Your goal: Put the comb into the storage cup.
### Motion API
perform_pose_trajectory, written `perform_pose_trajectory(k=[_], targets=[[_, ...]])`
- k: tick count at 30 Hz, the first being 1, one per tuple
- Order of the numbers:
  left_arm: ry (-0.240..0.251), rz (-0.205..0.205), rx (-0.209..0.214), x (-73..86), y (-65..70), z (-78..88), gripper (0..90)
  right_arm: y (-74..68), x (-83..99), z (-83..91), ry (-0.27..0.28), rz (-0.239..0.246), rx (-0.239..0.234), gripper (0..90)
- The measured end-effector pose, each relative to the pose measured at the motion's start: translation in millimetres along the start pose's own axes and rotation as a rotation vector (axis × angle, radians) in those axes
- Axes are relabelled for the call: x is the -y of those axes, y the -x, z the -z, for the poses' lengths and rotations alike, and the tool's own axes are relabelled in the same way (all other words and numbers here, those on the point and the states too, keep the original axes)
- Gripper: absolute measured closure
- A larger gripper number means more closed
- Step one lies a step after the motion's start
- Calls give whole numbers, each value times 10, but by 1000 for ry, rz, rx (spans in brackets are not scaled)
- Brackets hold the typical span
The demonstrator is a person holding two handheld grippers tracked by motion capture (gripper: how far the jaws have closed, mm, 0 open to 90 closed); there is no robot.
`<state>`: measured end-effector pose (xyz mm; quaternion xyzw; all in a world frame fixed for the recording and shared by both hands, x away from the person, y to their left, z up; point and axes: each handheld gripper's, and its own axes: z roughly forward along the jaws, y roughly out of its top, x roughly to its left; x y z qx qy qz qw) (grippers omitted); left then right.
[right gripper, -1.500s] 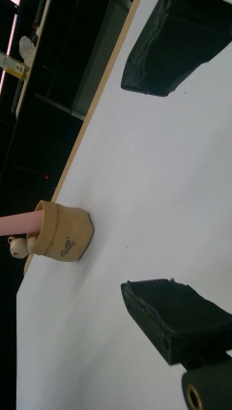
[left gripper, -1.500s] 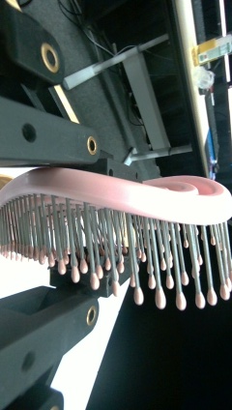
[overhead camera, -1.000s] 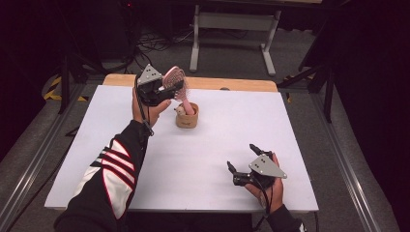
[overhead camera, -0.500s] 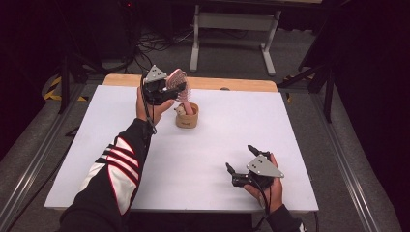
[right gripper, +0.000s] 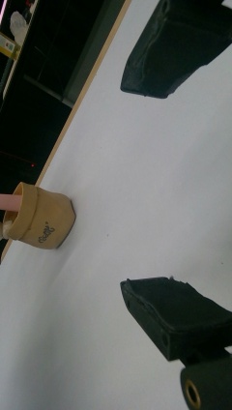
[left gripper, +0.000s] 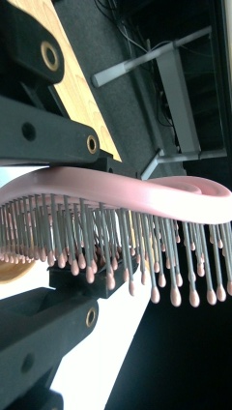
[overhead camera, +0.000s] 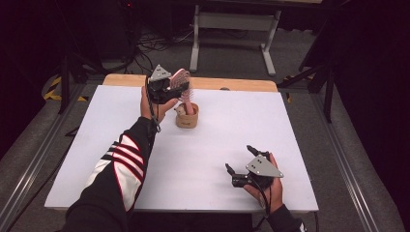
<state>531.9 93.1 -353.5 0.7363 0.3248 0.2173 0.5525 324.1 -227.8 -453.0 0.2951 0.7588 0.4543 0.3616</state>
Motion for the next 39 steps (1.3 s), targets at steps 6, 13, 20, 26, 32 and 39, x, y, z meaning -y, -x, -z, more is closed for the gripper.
perform_pose_trajectory(k=[6,13,20,26,32,39], targets=[[-1,6,-10,14,-11,-20,620,-5,3,-11,-8,8,-1,81],[-3,-6,-29,13,-22,-21,607,-15,3,-18,-15,16,-12,84],[20,15,-57,-13,-78,9,548,-15,7,-24,-22,16,-14,85],[15,23,-87,-12,-126,40,545,-17,6,-23,-22,18,-15,85],[7,41,-104,14,-188,53,566,-18,6,-24,-20,22,-22,85],[-1,52,-114,47,-242,86,564,-16,8,-24,-22,19,-21,85]])
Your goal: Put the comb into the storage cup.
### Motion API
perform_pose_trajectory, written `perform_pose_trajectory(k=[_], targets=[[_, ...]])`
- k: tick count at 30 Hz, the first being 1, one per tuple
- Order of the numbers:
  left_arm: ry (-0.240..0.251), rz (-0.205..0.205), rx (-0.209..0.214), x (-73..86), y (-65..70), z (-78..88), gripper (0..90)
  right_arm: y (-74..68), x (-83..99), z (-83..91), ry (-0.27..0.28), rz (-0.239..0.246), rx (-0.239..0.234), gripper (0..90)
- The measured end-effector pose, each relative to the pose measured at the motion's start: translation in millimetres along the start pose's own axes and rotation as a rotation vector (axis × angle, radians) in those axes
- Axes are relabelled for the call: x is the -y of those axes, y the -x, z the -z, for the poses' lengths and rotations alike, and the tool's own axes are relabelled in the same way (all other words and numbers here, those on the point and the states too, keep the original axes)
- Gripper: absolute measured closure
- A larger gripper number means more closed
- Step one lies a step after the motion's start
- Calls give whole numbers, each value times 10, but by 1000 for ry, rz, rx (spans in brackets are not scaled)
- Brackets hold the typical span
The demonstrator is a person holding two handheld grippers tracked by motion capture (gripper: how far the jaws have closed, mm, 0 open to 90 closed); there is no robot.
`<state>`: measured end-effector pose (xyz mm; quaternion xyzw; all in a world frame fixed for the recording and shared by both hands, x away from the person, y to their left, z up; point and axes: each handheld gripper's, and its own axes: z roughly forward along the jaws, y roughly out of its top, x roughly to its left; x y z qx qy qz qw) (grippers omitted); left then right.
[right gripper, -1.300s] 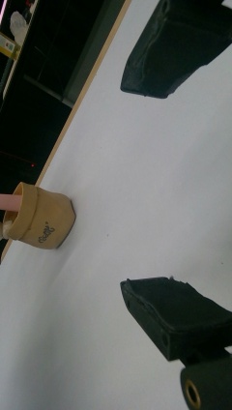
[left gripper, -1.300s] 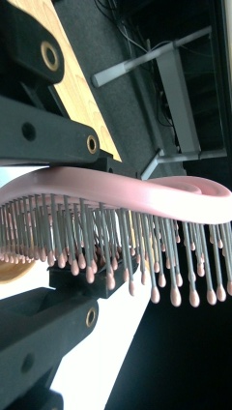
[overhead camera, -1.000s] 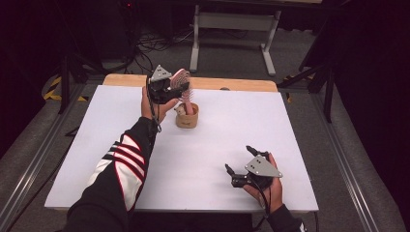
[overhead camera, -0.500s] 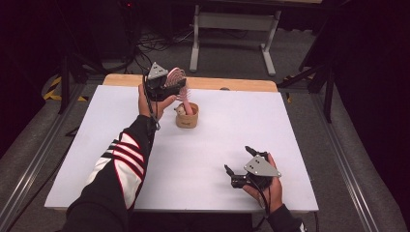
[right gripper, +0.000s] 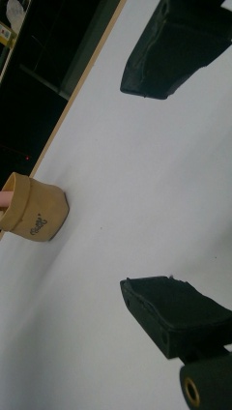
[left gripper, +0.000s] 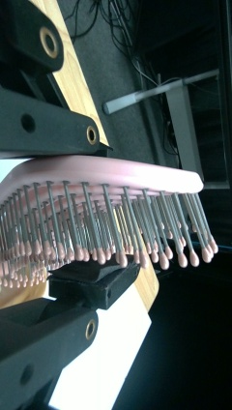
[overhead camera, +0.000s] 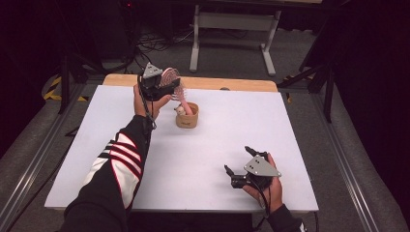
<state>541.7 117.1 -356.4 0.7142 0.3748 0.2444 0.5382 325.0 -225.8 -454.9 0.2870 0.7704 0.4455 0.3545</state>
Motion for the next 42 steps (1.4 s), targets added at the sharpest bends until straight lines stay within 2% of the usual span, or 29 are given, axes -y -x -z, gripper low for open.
perform_pose_trajectory(k=[12,17,21,26,28,30,35,42], targets=[[-8,-8,-22,55,-94,85,544,8,-5,12,16,-14,2,83],[-13,3,-28,89,-130,120,533,4,-8,15,20,-14,2,83],[-23,1,-47,114,-157,141,513,-1,-10,13,19,-11,1,83],[-54,-18,-42,145,-209,148,480,-2,-9,11,16,-10,0,83],[-47,-4,-28,157,-233,163,487,-2,-9,12,17,-9,1,83],[-47,-1,-33,163,-241,168,480,-1,-9,8,15,-8,1,83],[-62,-5,-40,172,-245,161,383,-8,-10,8,15,-6,-1,83],[-68,-12,-25,186,-247,162,331,-3,-9,9,18,-10,0,82]])
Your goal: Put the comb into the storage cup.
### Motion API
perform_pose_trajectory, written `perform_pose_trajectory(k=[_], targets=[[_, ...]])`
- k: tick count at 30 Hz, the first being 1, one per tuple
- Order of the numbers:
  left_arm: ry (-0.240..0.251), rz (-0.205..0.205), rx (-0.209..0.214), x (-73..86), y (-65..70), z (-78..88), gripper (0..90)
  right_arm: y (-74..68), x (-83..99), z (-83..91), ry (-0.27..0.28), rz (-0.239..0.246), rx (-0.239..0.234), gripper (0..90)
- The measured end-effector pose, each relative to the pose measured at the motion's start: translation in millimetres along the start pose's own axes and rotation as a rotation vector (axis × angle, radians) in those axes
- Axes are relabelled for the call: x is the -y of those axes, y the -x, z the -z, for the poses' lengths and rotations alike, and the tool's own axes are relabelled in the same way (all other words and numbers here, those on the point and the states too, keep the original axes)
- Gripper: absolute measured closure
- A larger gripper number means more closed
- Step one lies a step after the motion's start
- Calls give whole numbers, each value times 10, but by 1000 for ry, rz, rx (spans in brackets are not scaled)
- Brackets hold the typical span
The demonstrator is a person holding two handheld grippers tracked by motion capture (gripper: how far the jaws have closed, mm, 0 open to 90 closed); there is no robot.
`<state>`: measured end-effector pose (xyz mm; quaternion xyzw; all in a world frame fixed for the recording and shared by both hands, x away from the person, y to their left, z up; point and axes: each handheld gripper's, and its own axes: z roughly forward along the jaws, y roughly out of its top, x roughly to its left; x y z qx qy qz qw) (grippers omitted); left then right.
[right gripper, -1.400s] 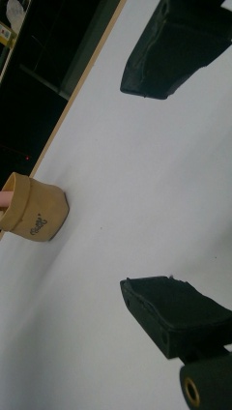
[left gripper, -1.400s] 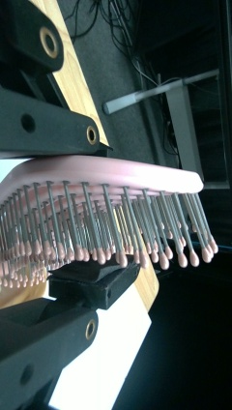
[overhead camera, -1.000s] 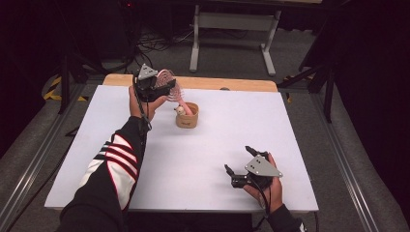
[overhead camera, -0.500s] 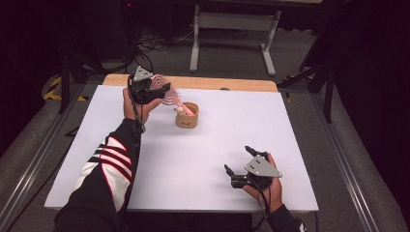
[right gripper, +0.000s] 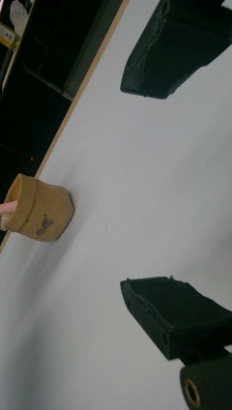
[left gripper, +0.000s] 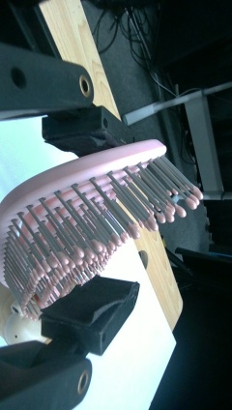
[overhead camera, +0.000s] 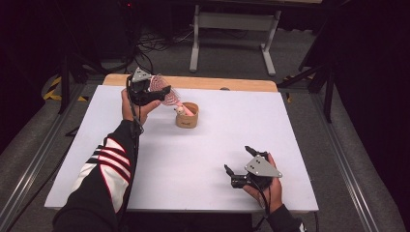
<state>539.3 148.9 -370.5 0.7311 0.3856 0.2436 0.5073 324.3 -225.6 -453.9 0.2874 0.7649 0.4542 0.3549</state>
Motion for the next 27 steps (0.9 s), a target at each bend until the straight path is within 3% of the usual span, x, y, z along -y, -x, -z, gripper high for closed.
perform_pose_trajectory(k=[2,17,27], targets=[[-1,-4,19,-3,-7,7,320,-2,0,-2,-2,1,-1,81],[29,-18,17,-11,-35,78,112,11,-6,12,13,-7,10,79],[44,-56,27,-18,-56,177,54,11,-9,13,16,-11,15,78]])
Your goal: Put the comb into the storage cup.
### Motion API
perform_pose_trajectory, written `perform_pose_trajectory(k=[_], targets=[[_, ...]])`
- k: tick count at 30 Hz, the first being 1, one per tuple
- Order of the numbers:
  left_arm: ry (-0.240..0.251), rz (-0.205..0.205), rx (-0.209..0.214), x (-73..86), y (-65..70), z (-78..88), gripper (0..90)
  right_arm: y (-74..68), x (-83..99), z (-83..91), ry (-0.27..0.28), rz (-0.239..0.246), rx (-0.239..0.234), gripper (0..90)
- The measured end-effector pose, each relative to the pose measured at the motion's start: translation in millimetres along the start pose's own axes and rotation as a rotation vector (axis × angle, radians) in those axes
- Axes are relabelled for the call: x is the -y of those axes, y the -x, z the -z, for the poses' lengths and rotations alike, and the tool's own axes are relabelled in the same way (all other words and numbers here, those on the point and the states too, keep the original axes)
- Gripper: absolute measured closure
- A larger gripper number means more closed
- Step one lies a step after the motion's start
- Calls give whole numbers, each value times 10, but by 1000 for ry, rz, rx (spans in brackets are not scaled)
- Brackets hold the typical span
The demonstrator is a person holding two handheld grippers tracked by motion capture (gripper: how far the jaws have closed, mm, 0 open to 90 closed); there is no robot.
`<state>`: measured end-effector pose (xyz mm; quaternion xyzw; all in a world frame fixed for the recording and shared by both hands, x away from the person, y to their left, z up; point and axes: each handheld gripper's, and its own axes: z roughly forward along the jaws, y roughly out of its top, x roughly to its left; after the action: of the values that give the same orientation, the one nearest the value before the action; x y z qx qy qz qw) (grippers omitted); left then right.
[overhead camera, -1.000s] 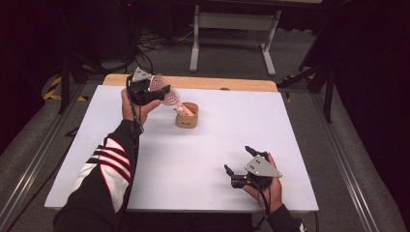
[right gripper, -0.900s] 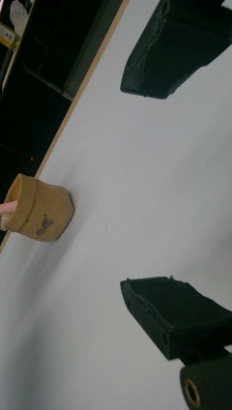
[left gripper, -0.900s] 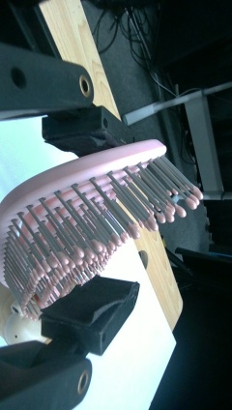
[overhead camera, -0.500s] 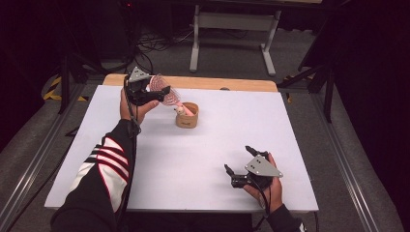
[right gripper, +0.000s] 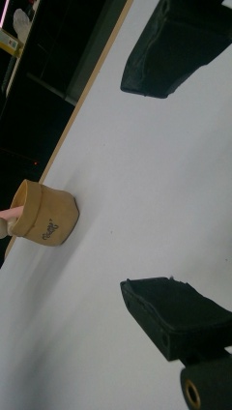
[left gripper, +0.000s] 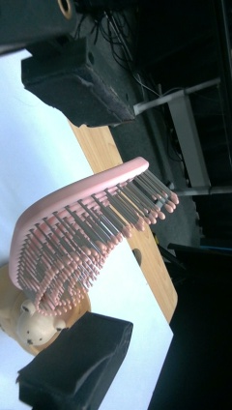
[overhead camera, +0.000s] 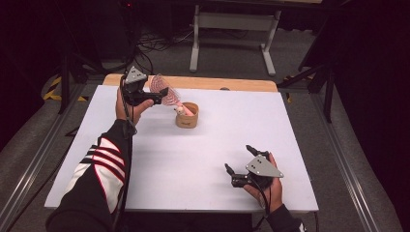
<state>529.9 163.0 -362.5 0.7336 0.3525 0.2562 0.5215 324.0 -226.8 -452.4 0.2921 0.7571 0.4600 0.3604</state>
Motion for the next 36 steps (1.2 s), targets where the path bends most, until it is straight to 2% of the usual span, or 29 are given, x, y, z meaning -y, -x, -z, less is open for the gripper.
perform_pose_trajectory(k=[8,12,18,29,36], targets=[[1,-45,-7,-5,45,75,55,-7,-1,-2,2,-1,6,78],[2,-54,-3,-7,66,104,57,-10,-3,-3,3,1,6,78],[-24,-130,-28,13,114,139,62,-9,-4,-3,4,-3,16,77],[5,-134,-22,65,134,264,65,-11,-3,-5,4,-7,19,77],[25,-161,-9,107,208,387,72,-17,-3,-11,2,-5,23,77]])
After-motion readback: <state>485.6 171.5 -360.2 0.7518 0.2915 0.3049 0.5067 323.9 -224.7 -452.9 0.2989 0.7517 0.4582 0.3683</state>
